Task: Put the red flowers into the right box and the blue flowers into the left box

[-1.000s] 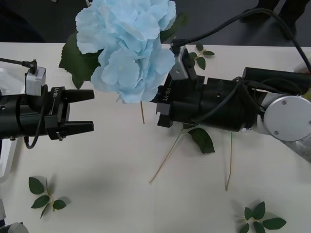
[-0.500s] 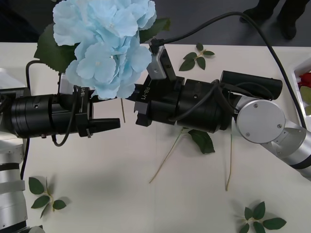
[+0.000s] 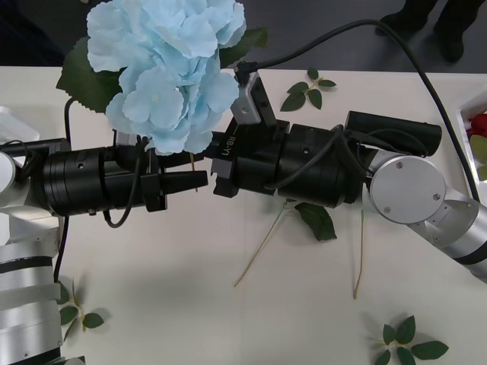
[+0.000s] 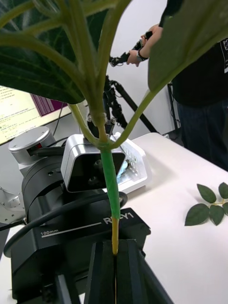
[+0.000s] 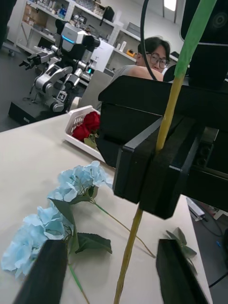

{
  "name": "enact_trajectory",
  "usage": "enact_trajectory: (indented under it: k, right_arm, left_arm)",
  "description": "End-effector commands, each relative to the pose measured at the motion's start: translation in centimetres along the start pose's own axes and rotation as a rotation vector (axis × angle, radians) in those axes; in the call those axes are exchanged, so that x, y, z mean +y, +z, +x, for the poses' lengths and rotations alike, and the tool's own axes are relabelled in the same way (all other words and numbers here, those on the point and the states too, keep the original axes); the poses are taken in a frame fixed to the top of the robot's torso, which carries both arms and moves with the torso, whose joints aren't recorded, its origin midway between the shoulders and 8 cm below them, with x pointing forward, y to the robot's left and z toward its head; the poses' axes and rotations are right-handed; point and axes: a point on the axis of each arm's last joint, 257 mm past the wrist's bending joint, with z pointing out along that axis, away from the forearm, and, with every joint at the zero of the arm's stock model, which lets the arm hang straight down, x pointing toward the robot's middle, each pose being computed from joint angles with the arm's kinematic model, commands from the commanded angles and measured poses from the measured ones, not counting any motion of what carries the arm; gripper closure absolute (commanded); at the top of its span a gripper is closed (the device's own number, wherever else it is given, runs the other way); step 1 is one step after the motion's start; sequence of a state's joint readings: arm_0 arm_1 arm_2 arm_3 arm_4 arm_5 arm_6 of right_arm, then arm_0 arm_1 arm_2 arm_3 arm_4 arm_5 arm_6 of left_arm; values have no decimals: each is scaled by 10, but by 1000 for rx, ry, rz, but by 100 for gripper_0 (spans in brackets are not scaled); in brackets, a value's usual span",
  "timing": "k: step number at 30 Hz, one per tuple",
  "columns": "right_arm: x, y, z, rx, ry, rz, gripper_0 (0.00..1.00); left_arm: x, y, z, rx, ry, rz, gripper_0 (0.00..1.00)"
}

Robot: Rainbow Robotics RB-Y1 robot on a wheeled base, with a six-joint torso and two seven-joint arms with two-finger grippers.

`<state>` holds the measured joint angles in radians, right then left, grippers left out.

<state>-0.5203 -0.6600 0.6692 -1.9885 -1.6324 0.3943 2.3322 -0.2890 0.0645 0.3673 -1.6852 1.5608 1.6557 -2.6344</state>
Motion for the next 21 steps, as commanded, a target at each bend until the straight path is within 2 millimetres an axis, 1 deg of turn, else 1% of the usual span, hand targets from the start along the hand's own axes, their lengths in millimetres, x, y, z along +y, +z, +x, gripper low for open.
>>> enact_trajectory:
  k: [1, 13, 14, 15, 16, 17, 19, 21]
  right_arm:
    - [1, 2, -15, -20, -55, -5, 100]
    - [1, 2, -15, -20, -55, -5, 100]
    - [1, 2, -15, -20, -55, -5, 92]
    - [1, 2, -15, -20, -55, -5, 69]
    - [1, 2, -15, -20, -55, -5, 50]
    - [1, 2, -15, -20, -55, -5, 42]
    - [1, 2, -15, -20, -55, -5, 7]
    - [1, 2, -15, -20, -55, -5, 0]
  left_arm:
    - [1, 3, -14, 6, 120, 0, 100]
    - [2, 2, -15, 0, 121, -6, 100]
    - [3, 2, -15, 0, 119, -7, 100]
    - [3, 2, -15, 0, 119, -7, 100]
    - [3, 2, -15, 0, 119, -7, 100]
    - [3, 2, -15, -1, 119, -9, 100]
    - [4, 0, -15, -1, 120, -14, 100]
    - [5, -1, -16, -3, 120, -16, 100]
